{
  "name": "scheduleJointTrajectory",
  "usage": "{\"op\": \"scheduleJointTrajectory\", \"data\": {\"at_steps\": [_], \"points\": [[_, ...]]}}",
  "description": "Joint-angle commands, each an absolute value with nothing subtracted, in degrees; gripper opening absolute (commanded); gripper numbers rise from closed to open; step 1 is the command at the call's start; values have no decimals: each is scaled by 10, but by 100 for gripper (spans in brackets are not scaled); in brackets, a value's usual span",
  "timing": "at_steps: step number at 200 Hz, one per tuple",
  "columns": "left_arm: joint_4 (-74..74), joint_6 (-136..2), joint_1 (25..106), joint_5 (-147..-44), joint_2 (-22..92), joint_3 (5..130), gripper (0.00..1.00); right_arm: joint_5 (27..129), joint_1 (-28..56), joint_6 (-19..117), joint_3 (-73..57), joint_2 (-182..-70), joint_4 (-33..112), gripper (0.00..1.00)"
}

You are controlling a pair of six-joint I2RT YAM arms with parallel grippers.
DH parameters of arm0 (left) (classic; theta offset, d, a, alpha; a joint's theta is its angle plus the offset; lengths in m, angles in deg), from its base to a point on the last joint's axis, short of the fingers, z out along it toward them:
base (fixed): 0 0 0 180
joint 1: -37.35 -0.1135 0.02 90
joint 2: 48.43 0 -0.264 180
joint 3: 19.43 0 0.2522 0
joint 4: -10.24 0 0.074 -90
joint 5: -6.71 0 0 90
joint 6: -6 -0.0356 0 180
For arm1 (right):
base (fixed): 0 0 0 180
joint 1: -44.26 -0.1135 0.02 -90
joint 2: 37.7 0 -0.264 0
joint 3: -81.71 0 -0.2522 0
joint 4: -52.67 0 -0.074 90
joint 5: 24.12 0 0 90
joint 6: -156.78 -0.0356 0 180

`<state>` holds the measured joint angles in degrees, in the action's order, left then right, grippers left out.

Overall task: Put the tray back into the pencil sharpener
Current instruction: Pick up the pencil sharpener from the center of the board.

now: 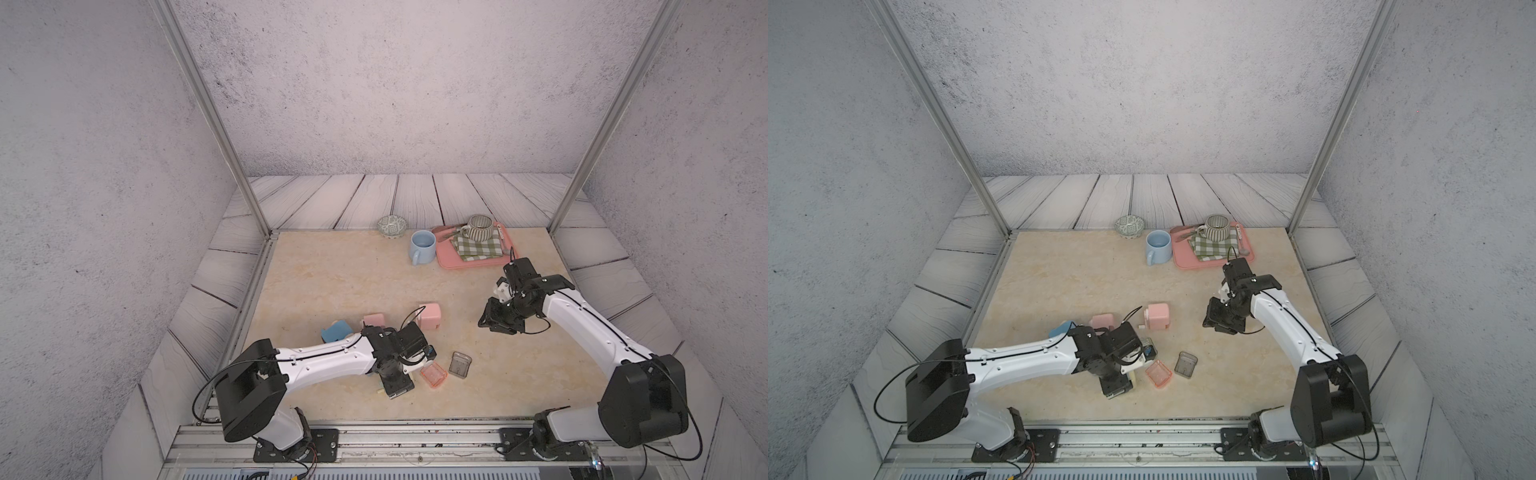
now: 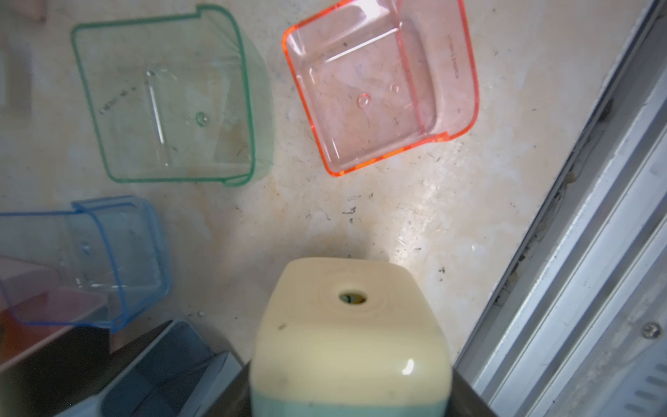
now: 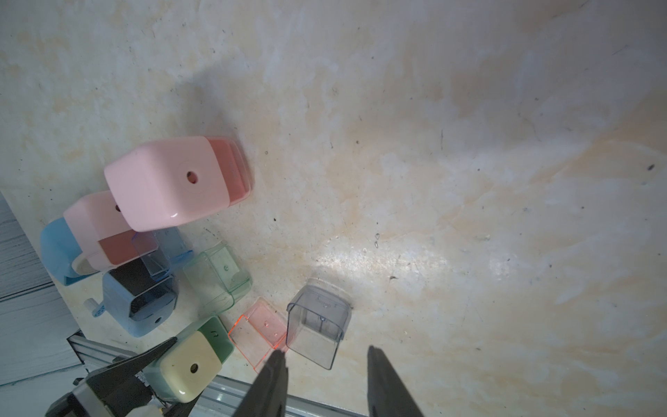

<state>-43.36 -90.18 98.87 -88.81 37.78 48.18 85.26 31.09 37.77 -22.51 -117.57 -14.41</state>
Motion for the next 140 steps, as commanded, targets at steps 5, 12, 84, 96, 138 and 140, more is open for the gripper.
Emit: {"op": "scheduleJointTrajectory", "data": {"at_steps": [5,12,84,96,138,140], "points": [[-452,-903,991,-885,361,480,60,855,313,373,-231,-1162,-153,40],[-452,-903,991,-885,361,479,60,855,313,373,-231,-1162,-152,40],[-455,-907,991,-896,365,482,70,851,313,368,-232,-1159,-153,40],[-453,-908,991,-893,361,478,68,850,313,367,-232,-1158,-154,40],[-452,-909,992,-892,357,477,52,853,313,369,-233,-1159,-155,40],[-453,-909,992,-892,356,477,52,854,313,370,-233,-1159,-156,40]]}}
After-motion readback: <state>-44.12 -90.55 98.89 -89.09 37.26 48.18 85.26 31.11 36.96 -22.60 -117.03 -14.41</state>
